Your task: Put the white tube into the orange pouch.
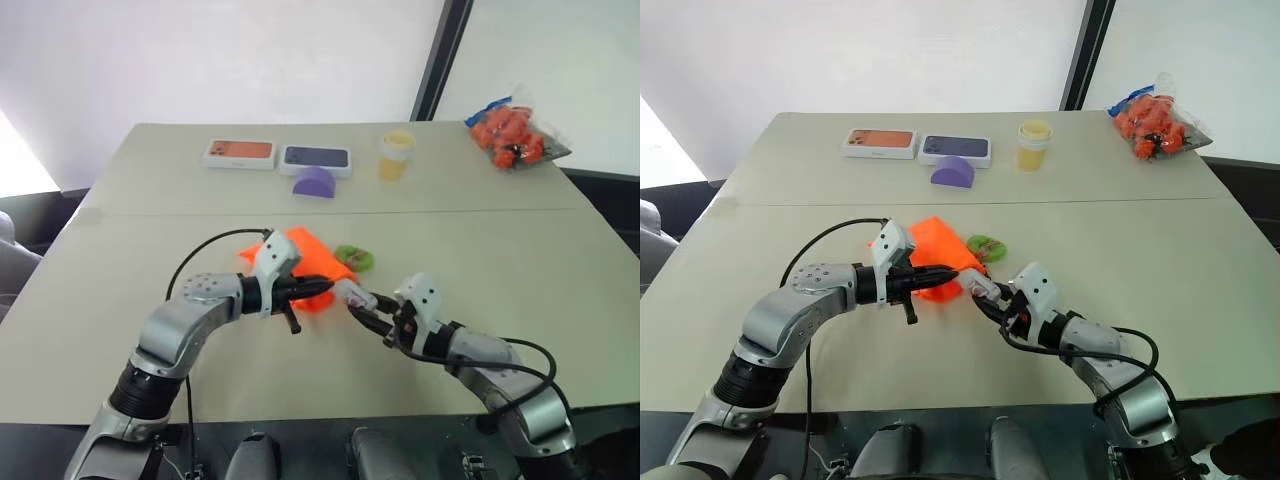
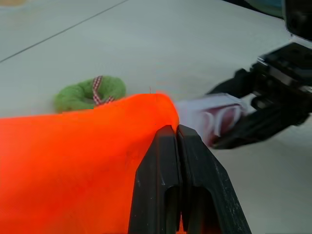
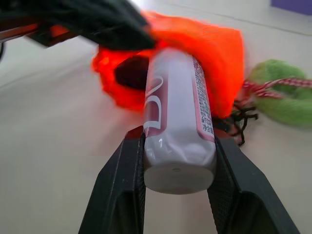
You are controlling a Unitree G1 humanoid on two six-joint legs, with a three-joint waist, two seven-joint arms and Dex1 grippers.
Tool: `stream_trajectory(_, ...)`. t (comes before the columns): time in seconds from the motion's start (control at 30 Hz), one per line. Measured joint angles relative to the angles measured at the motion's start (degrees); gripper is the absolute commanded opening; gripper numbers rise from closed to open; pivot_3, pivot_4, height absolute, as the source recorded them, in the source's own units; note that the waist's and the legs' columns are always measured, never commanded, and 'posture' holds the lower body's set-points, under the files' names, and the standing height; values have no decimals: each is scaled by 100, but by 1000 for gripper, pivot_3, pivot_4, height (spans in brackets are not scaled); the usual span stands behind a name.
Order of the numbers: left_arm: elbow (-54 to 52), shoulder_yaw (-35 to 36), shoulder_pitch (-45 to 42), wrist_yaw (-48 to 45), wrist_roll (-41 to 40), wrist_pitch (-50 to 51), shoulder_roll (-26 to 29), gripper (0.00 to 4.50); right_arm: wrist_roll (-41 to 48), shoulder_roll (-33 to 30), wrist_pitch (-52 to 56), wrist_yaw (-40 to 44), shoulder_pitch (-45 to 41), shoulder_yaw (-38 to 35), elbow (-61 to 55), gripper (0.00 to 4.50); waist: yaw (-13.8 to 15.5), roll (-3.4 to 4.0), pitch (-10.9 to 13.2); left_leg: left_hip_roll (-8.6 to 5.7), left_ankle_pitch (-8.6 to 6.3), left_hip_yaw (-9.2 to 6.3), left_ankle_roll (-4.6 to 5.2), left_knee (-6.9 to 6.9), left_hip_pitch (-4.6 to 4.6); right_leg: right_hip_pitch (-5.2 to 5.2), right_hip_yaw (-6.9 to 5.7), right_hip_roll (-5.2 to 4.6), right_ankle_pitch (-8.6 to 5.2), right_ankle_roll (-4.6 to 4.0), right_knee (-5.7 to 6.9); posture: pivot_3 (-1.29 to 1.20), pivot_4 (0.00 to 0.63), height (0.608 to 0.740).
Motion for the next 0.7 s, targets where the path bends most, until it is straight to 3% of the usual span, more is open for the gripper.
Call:
stream_trajectory(0.5, -36, -139, 50, 94, 10, 3, -60, 0, -856, 1243, 340, -1009, -1526, 696, 1389, 1328, 9, 2, -1, 0, 0, 0, 0, -1, -5, -1, -3, -2, 0, 2, 3, 0, 150, 723)
stream_trajectory(0.7, -44, -118, 192, 171, 7, -14, -7, 0, -724, 930, 423, -676, -1256, 495, 1168, 3855, -2, 3, -1, 0, 0, -2, 0, -3, -3, -2, -5, 0, -1, 4, 9, 0, 150, 723)
